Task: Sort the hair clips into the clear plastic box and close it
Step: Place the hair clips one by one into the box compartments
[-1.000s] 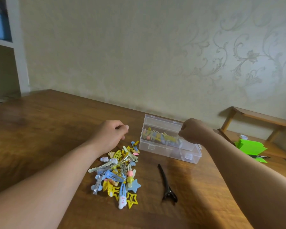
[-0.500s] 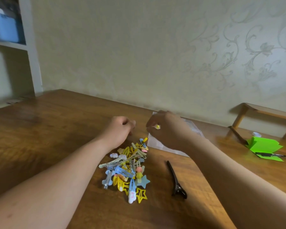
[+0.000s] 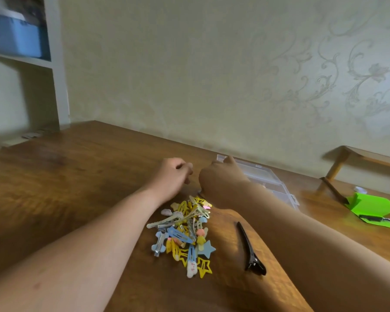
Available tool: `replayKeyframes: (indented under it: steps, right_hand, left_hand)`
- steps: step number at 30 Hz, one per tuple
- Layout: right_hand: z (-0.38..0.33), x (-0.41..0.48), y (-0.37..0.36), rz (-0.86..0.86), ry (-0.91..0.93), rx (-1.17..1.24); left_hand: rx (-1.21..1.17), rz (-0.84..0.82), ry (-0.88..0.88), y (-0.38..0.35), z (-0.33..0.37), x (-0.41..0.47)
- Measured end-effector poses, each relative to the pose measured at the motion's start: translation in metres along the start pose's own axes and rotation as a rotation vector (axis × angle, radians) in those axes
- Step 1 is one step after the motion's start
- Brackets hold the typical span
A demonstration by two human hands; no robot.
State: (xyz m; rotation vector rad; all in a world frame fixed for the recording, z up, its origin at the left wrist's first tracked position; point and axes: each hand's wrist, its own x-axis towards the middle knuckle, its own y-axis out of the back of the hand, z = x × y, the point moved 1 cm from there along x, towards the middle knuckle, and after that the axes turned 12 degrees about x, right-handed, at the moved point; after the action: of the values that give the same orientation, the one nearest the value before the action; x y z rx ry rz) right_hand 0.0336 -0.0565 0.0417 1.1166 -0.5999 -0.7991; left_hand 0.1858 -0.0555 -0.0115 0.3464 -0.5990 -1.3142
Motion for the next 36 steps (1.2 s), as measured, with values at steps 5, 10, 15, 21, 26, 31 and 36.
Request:
replayKeyframes:
  steps: [5, 10, 15, 21, 26, 31, 36]
  right_hand:
    - [0.011, -0.002, -0.008, 0.242, -0.061, 0.279]
    - [0.064, -0.031, -0.004, 0.465, -0.277, 0.823]
    - [0.127, -0.088, -0.033, 0.57, -0.537, 0.908]
    - [0.153, -0.103, -0.062, 0.545, -0.602, 0.754]
    - [0.161, -0.095, -0.073, 0.46, -0.565, 0.639]
    - [0.166, -0.091, -0.082, 0.39, -0.554, 0.64]
    - [0.166, -0.091, -0.085, 0.386, -0.558, 0.648]
  left_hand:
    - [-0.017, 0.02, 0.016, -0.001, 0.001, -0.001]
    - [-0.01, 0.038, 0.013, -0.004, -0.003, 0.001]
    - [0.022, 0.013, -0.008, -0.006, -0.001, 0.001]
    - [0.088, 0.012, -0.02, -0.006, -0.001, -0.001]
    - [0.134, -0.003, -0.031, -0.006, 0.002, -0.003]
    - [0.15, -0.019, -0.034, -0.005, 0.004, -0.006]
    - [0.147, -0.02, -0.034, -0.004, 0.003, -0.007]
